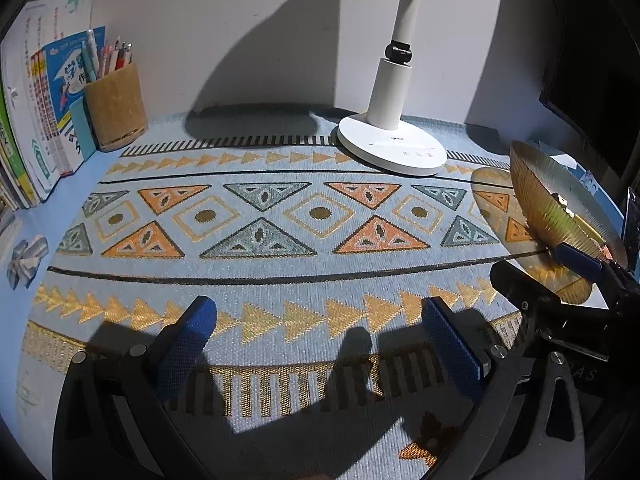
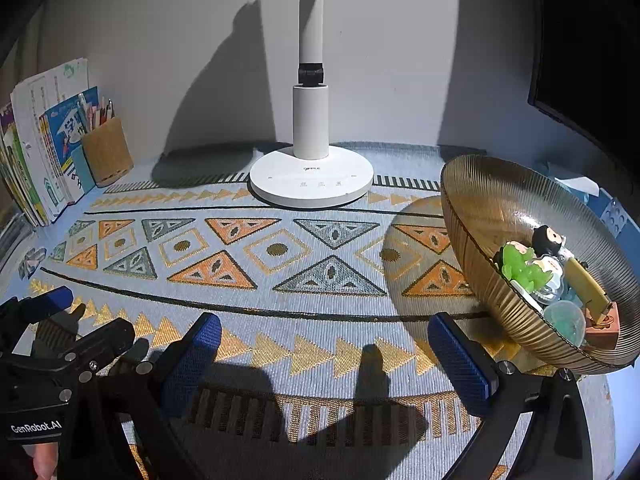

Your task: Organize rigid objects

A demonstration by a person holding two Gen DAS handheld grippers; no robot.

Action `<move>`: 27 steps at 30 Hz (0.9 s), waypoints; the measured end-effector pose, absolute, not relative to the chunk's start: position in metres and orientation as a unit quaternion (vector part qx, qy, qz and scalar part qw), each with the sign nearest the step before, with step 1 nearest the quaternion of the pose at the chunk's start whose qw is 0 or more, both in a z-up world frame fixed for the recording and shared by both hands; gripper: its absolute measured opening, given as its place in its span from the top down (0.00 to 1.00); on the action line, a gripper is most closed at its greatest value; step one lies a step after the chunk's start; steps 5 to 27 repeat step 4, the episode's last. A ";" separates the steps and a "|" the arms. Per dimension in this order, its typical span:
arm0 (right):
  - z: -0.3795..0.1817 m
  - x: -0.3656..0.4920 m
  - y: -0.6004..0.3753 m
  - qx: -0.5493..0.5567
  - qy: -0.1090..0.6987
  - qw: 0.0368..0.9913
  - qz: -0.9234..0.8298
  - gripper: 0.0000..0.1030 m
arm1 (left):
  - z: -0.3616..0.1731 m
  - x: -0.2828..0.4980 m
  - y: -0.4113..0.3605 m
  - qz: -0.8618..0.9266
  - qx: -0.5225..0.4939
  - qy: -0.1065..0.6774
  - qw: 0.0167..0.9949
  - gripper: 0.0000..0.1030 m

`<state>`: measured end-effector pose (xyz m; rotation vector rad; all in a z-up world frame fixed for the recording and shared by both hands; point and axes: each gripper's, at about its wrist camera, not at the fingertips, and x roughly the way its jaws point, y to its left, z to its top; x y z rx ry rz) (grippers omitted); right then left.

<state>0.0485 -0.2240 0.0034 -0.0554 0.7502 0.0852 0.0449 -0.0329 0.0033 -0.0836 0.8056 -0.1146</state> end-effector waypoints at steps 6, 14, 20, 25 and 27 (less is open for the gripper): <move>0.003 0.049 -0.224 -0.027 0.366 0.929 0.042 0.00 | 0.006 0.043 -0.031 -0.052 -0.044 0.381 0.922 0.01; 0.003 0.049 -0.224 -0.027 0.366 0.929 0.042 0.00 | 0.006 0.043 -0.031 -0.052 -0.044 0.381 0.922 0.01; 0.003 0.049 -0.224 -0.027 0.366 0.929 0.042 0.00 | 0.006 0.043 -0.031 -0.052 -0.044 0.381 0.922 0.01; 0.003 0.049 -0.224 -0.027 0.366 0.929 0.042 0.00 | 0.006 0.043 -0.031 -0.052 -0.044 0.381 0.922 0.01; 0.003 0.049 -0.224 -0.027 0.366 0.929 0.042 0.00 | 0.006 0.043 -0.031 -0.052 -0.044 0.381 0.922 0.01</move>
